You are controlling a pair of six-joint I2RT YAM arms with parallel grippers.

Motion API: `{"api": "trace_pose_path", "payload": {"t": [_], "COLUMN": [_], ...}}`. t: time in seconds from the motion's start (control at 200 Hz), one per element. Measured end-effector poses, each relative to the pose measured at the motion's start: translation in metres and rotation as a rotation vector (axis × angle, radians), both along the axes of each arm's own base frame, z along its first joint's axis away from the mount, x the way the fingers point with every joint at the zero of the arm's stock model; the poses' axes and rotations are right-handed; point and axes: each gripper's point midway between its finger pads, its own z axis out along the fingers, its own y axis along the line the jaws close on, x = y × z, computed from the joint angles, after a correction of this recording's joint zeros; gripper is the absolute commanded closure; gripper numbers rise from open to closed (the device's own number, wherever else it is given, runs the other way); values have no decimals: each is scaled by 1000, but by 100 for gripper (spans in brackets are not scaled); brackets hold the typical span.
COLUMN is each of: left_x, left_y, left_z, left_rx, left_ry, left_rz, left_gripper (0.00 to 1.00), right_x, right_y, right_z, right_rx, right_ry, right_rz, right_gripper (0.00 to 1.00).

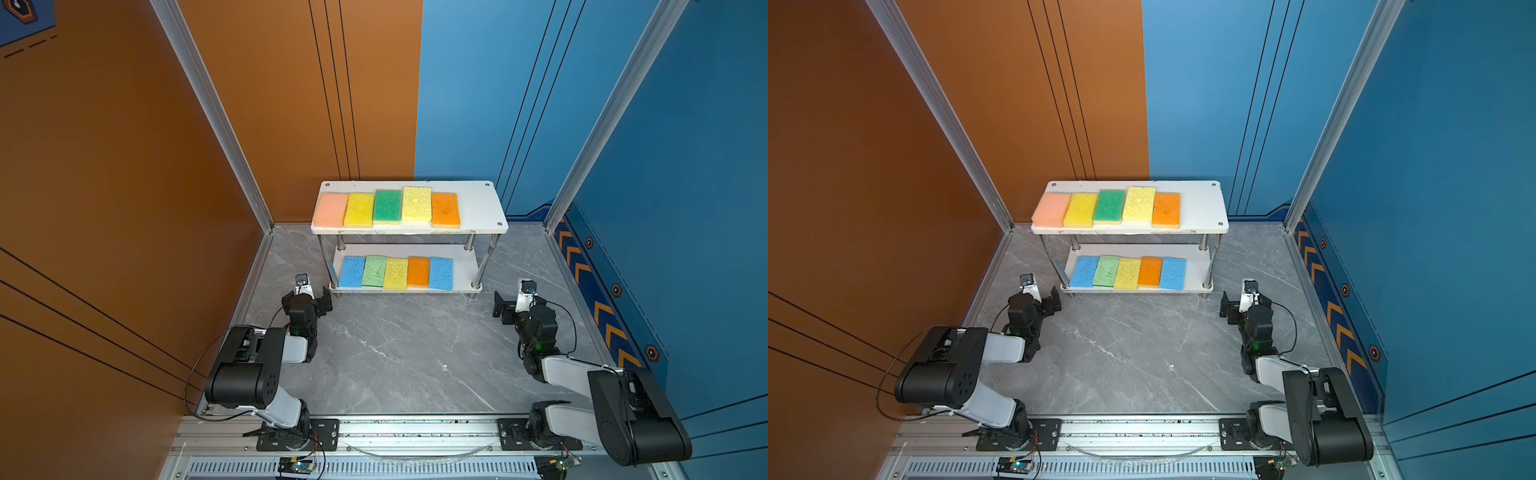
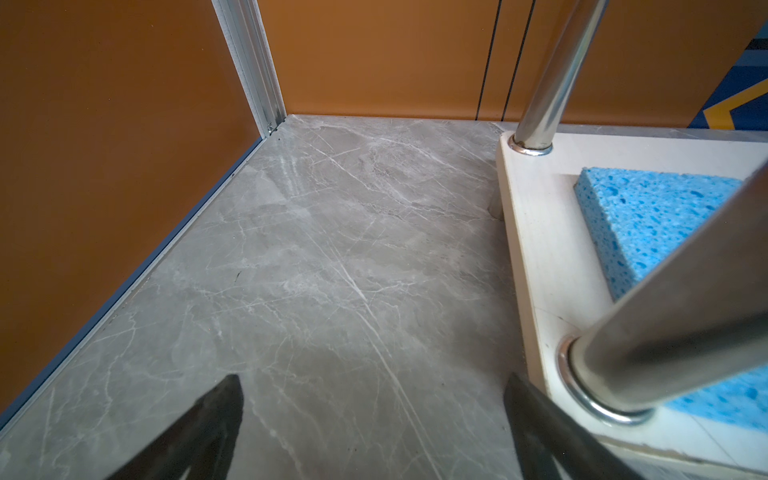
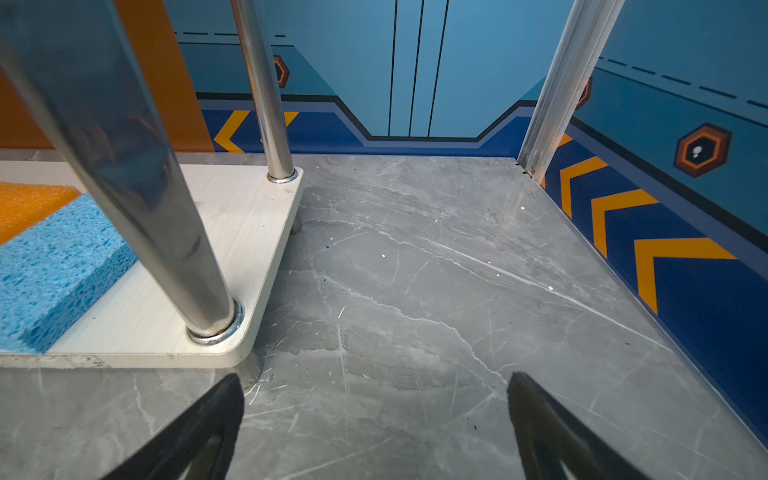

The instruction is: Place and organize the cleaning sponges onto the shelf

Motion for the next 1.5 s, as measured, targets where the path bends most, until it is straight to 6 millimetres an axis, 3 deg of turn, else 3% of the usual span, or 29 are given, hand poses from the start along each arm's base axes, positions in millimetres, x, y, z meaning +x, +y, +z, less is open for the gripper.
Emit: {"api": "trace_pose_path", "payload": {"t": [0.11,0.385,0.681,1.071,1.356,1.502], "left_x": [0,0,0,0,0,4], "left_y": [0,1,0,0,-1,-15], "left_z": [0,0,0,0,0,1], "left_rx": [1,2,5,6,8,26], "left_ry": [0,0,1,1,1,9], "left_rz": [2,4,3,5,1,-86], "left_gripper": [2,2,2,2,2,2], "right_x": [1,-1,11,49,45,44], "right_y": [-2,-5,-13,-18,-22,-20], "right_z": [0,-35,-23,-17,-34,-37], "right_rx": [0,-5,6,29,46,50], "right_ry": [-36,-2,-44,37,116,127], "right_rz": [-12,-26,-60,-72,-79,-73], "right_gripper": [0,0,0,0,0,0]}}
